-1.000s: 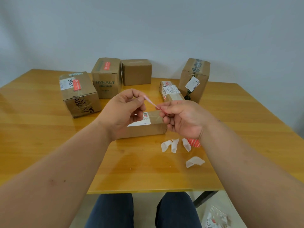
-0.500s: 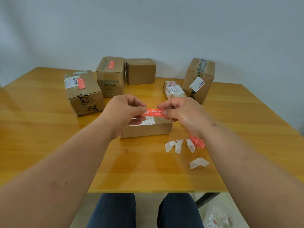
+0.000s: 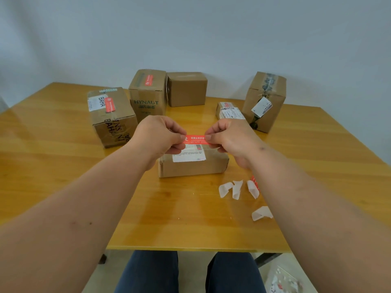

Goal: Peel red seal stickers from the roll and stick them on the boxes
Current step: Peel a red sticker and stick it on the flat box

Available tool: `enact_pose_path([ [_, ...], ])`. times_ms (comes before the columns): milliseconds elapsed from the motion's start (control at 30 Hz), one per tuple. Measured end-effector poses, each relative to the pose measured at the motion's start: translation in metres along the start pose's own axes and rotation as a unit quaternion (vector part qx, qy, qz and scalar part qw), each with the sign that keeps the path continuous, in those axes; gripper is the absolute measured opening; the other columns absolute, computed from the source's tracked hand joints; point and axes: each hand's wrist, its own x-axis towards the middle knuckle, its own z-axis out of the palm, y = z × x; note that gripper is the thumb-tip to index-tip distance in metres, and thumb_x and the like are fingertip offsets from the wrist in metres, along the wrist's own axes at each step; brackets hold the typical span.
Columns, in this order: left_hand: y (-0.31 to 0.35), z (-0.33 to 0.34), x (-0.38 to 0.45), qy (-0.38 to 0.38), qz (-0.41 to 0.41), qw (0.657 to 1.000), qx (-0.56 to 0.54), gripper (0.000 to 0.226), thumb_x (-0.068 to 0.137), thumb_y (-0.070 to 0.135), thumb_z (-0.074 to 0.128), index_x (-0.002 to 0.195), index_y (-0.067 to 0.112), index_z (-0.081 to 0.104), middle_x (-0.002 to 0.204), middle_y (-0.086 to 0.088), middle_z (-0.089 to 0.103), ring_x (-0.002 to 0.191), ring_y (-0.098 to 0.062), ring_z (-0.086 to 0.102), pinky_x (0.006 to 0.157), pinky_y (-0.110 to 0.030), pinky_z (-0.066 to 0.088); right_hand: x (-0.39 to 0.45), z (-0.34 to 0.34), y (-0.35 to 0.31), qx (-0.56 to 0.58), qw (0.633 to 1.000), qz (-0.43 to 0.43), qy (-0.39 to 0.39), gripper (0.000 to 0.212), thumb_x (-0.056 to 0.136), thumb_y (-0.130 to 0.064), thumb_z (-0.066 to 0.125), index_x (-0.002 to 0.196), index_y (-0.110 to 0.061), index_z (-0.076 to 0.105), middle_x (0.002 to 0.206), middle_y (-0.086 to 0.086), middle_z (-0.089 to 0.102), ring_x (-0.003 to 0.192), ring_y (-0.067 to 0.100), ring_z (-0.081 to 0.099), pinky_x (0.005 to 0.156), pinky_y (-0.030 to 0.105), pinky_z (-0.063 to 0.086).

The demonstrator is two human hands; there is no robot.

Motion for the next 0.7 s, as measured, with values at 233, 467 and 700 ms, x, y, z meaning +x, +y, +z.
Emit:
enact_pose_path([
  [233, 0.001, 0.000, 0.008, -0.006, -0.035, 0.999, 0.016, 0.005, 0.087, 0.002, 0.068, 0.087, 0.006, 0.068, 0.075, -0.014, 0.069, 0.067, -0.020, 0.070, 0.069, -0.037, 0.062, 0.012, 0.010, -0.003, -0.008, 1.000, 0.024, -0.001, 0.008, 0.088, -0.013, 0.067, 0.093, -0.019, 0.069, 0.092, -0.002, 0.069, 0.079, 0.007, 0.063, 0.062, 0.019, 0.046],
  [467, 0.002, -0.004, 0.015, -0.008, -0.034, 0.996, 0.081, 0.003, 0.090, 0.007, 0.067, 0.089, 0.009, 0.069, 0.069, -0.007, 0.064, 0.054, -0.013, 0.053, 0.050, -0.026, 0.055, 0.019, 0.009, -0.004, -0.015, 0.999, 0.033, -0.017, 0.010, 0.087, -0.012, 0.068, 0.095, -0.017, 0.070, 0.090, -0.002, 0.069, 0.074, 0.005, 0.063, 0.054, 0.015, 0.041],
  [700, 0.002, -0.003, 0.023, -0.033, -0.065, 0.989, 0.127, 0.012, 0.086, -0.001, 0.067, 0.088, 0.010, 0.070, 0.078, -0.011, 0.065, 0.057, -0.015, 0.052, 0.055, -0.028, 0.055, 0.023, 0.015, 0.001, -0.065, 0.998, 0.016, -0.021, 0.016, 0.085, -0.012, 0.070, 0.084, -0.028, 0.067, 0.097, -0.001, 0.069, 0.088, 0.015, 0.066, 0.079, 0.030, 0.055],
])
